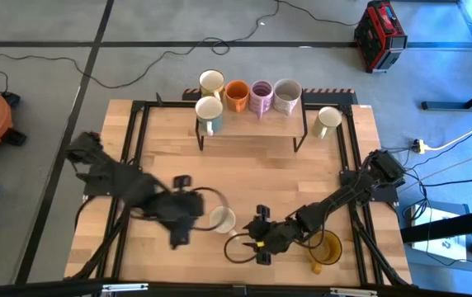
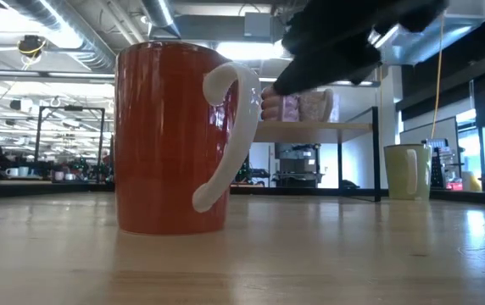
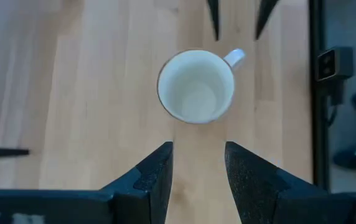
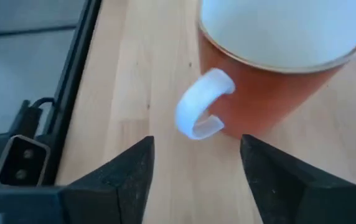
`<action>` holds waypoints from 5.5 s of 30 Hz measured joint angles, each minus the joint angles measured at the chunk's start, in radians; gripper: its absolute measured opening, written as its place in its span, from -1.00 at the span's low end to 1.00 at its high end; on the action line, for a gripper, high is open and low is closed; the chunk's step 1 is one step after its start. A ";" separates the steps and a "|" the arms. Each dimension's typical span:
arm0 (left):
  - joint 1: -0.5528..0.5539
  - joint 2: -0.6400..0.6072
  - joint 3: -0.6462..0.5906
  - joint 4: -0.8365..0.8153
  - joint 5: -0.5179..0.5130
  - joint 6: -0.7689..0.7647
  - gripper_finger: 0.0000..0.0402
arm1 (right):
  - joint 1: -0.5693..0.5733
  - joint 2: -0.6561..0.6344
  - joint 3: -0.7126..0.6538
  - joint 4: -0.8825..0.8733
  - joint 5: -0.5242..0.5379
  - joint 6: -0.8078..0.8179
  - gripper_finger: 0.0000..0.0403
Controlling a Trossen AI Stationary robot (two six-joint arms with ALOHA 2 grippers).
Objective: Place coffee mugs
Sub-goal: Put the red mug on the shelf
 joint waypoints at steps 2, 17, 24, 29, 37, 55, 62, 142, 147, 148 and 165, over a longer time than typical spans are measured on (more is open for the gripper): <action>-0.053 -0.075 -0.088 0.036 -0.049 -0.089 -0.30 | -0.006 0.001 -0.065 0.128 -0.022 -0.022 0.15; -0.209 -0.308 -0.431 0.226 -0.160 -0.471 -0.30 | -0.023 0.140 -0.201 0.648 -0.043 -0.031 -0.03; -0.205 -0.309 -0.431 0.240 -0.165 -0.471 -0.30 | -0.023 0.214 -0.125 0.694 -0.076 -0.069 -0.15; -0.202 -0.308 -0.431 0.241 -0.166 -0.471 -0.30 | -0.023 0.221 -0.099 0.696 -0.076 -0.105 -0.27; -0.202 -0.308 -0.431 0.239 -0.176 -0.466 -0.30 | -0.023 0.221 -0.099 0.676 -0.076 -0.131 -0.57; -0.202 -0.308 -0.430 0.237 -0.197 -0.456 -0.30 | -0.023 0.203 -0.099 0.668 -0.064 -0.249 -0.95; -0.213 -0.329 -0.430 0.237 -0.187 -0.421 -0.30 | -0.030 0.129 -0.101 0.625 -0.036 -0.284 -0.96; -0.143 -0.545 -0.430 0.260 -0.348 -0.201 -0.30 | -0.830 -0.240 -0.218 0.619 -0.711 -0.498 -0.97; -0.133 -0.545 -0.430 0.261 -0.348 -0.201 -0.30 | -0.858 -0.240 -0.218 0.623 -0.711 -0.520 -0.97; -0.130 -0.545 -0.430 0.260 -0.348 -0.201 -0.30 | -0.865 -0.240 -0.218 0.624 -0.706 -0.521 -0.97; -0.116 -0.544 -0.430 0.260 -0.336 -0.200 -0.30 | -0.867 -0.177 -0.218 0.709 -0.721 -0.496 -0.97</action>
